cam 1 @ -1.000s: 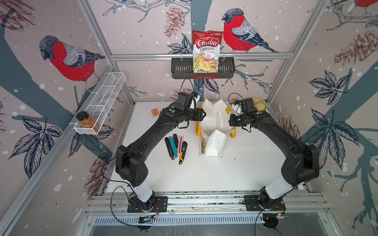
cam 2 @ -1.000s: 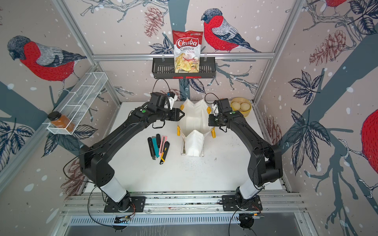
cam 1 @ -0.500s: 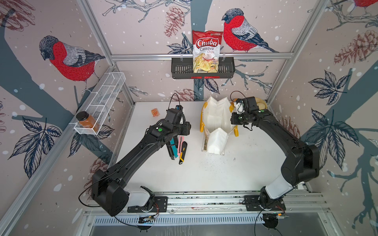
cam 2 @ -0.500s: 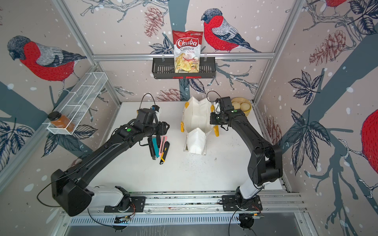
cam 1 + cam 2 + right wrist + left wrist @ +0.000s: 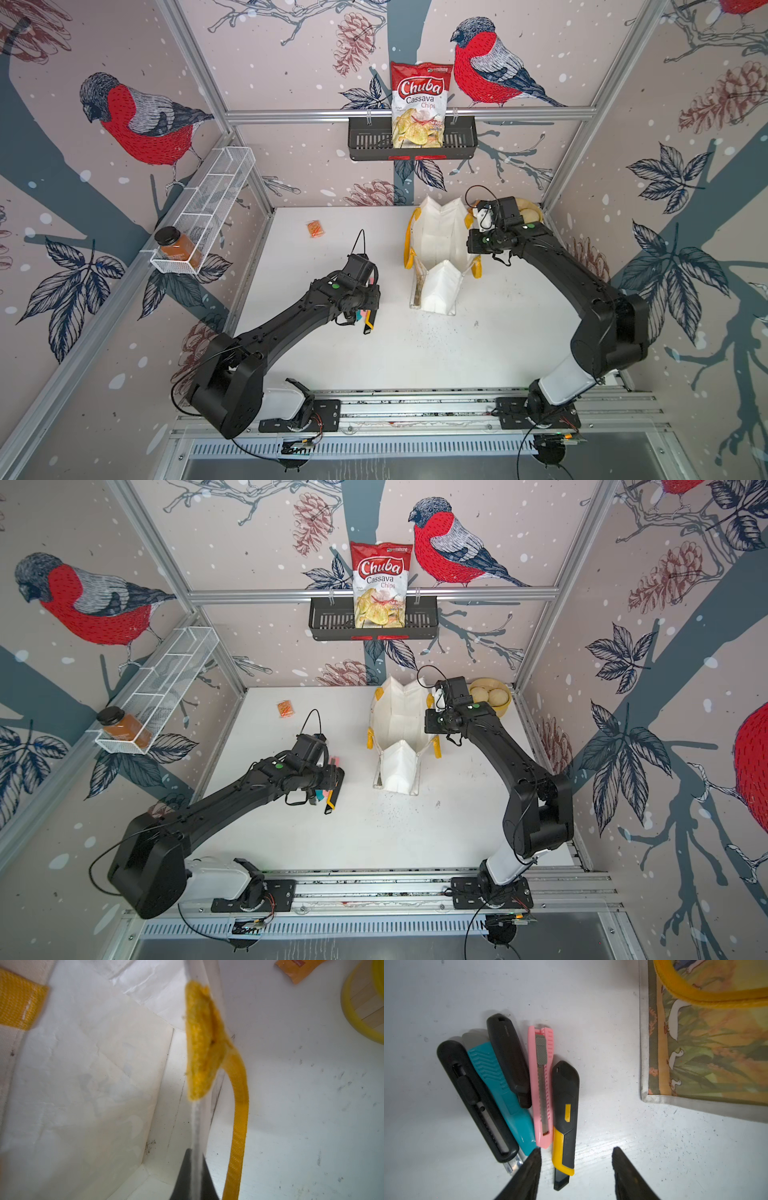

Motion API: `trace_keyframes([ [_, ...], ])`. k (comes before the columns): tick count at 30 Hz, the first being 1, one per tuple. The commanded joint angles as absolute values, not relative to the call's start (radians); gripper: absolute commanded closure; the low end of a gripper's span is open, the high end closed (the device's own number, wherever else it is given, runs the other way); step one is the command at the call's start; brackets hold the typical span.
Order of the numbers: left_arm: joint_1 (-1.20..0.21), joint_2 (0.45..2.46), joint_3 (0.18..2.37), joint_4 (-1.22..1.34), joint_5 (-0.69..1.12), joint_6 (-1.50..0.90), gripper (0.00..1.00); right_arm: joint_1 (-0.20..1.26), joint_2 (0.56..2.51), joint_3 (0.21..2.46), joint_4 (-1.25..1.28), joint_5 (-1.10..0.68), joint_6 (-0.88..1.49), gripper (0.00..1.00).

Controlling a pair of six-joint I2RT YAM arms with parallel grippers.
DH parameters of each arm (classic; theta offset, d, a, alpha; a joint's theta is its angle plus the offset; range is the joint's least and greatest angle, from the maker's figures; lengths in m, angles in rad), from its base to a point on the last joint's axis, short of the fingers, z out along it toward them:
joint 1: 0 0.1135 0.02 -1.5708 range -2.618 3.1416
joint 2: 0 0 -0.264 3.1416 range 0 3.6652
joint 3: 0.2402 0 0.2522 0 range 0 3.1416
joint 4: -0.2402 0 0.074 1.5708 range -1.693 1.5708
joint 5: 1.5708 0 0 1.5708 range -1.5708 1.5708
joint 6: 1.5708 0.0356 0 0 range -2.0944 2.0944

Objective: Place the art knife into the pouch
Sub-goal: Pick up the utility knife at the center of the board.

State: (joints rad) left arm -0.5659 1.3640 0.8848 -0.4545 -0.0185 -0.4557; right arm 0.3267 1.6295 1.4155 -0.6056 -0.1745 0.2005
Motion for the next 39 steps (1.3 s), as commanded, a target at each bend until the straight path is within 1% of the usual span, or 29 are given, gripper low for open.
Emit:
trace_keyframes([
  [1,-0.573,1.406,0.874,-0.398,-0.021,-0.458,0.44,0.331,1.621,1.419,-0.589,-0.163,0.189,1.0],
  [8,-0.588,1.494,0.862,-0.378,-0.032,-0.453,0.46,0.332,1.617,1.412,-0.582,-0.164,0.19,1.0],
  [11,-0.587,1.523,0.866,-0.38,-0.055,-0.444,0.49,0.333,1.615,1.407,-0.579,-0.165,0.19,1.0],
  [19,-0.588,1.598,0.877,-0.372,-0.04,-0.426,0.57,0.333,1.619,1.396,-0.57,-0.162,0.194,1.0],
  [30,-0.609,1.672,0.892,-0.376,-0.067,-0.418,0.58,0.33,1.623,1.394,-0.565,-0.161,0.193,1.0],
  [36,-0.635,1.721,0.923,-0.396,-0.094,-0.416,0.66,0.328,1.622,1.392,-0.563,-0.162,0.193,1.0],
  [39,-0.641,1.722,0.932,-0.414,-0.12,-0.417,0.77,0.328,1.619,1.39,-0.562,-0.161,0.193,1.0],
])
